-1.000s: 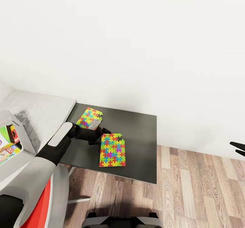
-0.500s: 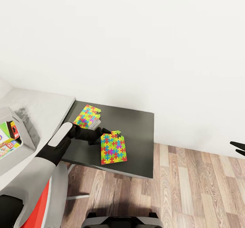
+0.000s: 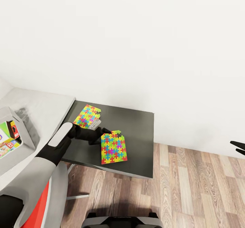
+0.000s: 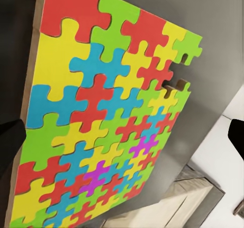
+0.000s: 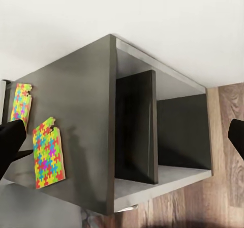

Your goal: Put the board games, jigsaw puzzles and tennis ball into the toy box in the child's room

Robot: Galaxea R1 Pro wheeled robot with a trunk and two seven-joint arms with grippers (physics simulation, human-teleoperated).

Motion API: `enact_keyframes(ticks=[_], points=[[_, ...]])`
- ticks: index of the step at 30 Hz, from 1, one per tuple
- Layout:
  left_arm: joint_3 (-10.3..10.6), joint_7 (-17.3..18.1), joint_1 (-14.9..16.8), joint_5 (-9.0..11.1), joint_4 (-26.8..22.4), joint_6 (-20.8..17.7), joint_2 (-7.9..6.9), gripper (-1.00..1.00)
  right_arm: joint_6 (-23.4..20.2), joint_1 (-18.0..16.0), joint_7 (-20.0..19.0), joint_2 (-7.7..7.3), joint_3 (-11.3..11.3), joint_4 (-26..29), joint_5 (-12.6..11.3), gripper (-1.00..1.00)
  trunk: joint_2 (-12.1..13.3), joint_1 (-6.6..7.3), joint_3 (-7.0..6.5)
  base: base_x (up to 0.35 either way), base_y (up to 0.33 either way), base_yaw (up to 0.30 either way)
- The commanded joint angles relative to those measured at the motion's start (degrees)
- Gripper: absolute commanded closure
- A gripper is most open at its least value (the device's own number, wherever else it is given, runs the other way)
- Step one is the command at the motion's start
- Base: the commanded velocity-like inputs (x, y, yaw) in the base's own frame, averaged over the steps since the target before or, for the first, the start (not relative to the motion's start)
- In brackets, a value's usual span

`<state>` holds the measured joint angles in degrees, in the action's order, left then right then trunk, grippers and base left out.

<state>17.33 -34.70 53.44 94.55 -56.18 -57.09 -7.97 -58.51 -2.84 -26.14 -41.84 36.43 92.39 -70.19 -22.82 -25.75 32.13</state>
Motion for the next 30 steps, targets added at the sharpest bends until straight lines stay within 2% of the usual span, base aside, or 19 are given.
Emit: enact_keyframes(ticks=[1, 10, 30], points=[[0.1, -0.5, 0.1, 0.6, -0.1, 0.1, -0.05, -1.00, -0.2, -0.1, -0.5, -0.02, 0.1, 0.0, 0.4, -1.00, -0.1, -0.03, 0.08, -0.001, -0.001, -0.043], [0.1, -0.4, 0.1, 0.6, -0.1, 0.1, 0.03, -1.00, -0.2, -0.1, -0.5, -0.07, 0.0, 0.0, 0.4, -1.00, -0.1, -0.03, 0.08, -0.001, 0.000, -0.173], [0.1, -0.4, 0.1, 0.4, -0.1, 0.2, 0.98, -1.00, -0.2, -0.1, -0.5, -0.08, 0.1, 0.0, 0.5, -1.00, -0.1, -0.03, 0.08, 0.000, 0.000, -0.271]])
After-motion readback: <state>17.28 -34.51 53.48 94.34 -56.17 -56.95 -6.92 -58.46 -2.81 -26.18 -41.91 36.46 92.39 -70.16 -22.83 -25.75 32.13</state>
